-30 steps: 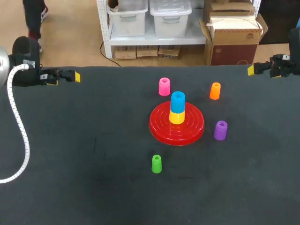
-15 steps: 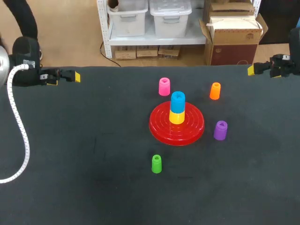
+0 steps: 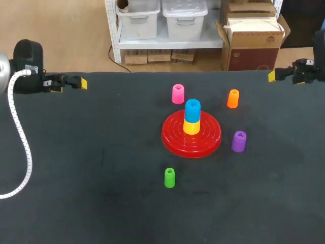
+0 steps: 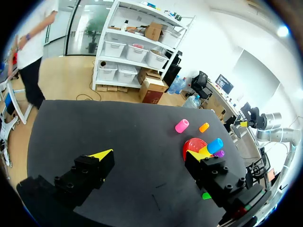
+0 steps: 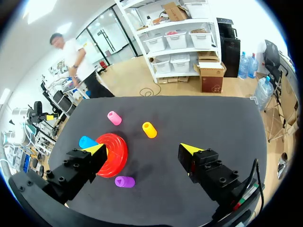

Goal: Pick up and stack the cylinders on the red base in this order: pink,purple,orange,green

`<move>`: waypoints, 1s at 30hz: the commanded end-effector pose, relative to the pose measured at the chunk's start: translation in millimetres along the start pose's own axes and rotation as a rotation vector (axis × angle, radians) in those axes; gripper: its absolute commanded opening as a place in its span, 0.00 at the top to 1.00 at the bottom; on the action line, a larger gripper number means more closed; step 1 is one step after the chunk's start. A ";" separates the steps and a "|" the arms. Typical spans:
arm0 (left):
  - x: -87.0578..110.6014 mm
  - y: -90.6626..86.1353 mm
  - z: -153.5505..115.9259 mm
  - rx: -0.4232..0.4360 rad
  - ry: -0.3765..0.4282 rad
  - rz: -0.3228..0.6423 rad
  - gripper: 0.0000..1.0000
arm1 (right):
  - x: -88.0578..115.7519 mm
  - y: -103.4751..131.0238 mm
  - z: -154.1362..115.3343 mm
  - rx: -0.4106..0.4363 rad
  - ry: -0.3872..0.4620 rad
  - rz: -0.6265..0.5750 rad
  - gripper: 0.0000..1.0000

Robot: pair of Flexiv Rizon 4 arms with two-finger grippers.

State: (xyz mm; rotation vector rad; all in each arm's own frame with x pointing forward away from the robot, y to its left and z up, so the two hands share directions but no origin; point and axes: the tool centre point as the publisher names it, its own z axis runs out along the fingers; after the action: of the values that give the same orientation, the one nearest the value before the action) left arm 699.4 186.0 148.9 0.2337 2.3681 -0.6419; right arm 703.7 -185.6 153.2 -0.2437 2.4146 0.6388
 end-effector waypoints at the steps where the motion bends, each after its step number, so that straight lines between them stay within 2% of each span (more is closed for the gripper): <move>1: -1.1 -1.0 -0.1 -0.005 0.005 -0.001 0.00 | -0.1 0.2 -0.5 0.001 0.001 -0.001 0.00; 6: -1.1 -1.0 -0.1 -0.005 0.005 -0.001 0.00 | -0.1 0.2 -0.5 0.001 0.001 -0.001 0.00; 7: 1.0 -3.7 -0.2 0.035 0.001 0.046 0.00 | -0.1 0.2 -0.5 0.001 0.001 -0.001 0.00; 8: 2.6 -6.5 -0.7 0.038 0.011 0.091 0.00 | -0.1 0.2 -0.5 0.001 0.001 -0.001 0.00; 9: 4.5 -13.4 -2.3 0.105 0.006 0.162 0.00 | -0.1 0.2 -0.5 0.001 0.001 -0.001 0.00; 14: 14.1 -38.4 -11.3 0.337 -0.036 0.415 0.00 | -0.1 0.2 -0.5 0.001 0.001 -0.001 0.00; 20: 36.1 -63.1 -12.1 0.535 0.046 0.630 0.00 | -0.1 0.2 -0.5 0.001 0.001 -0.001 0.00; 22: 43.0 -68.3 -10.9 0.572 0.092 0.690 0.00 | -0.1 0.2 -0.5 0.001 0.001 -0.001 0.00; 25: 48.7 -71.8 -7.9 0.618 0.116 0.750 0.00 | -0.1 0.2 -0.5 0.001 0.001 -0.001 0.00; 30: 51.1 -71.6 1.7 0.593 0.152 0.789 0.00 | -0.1 0.2 -0.5 0.001 0.001 -0.001 0.00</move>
State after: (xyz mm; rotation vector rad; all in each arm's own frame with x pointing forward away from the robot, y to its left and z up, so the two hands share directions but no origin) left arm 630.1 119.8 147.9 1.0560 2.0995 -0.6991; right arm 703.7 -185.6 153.2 -0.2437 2.4146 0.6387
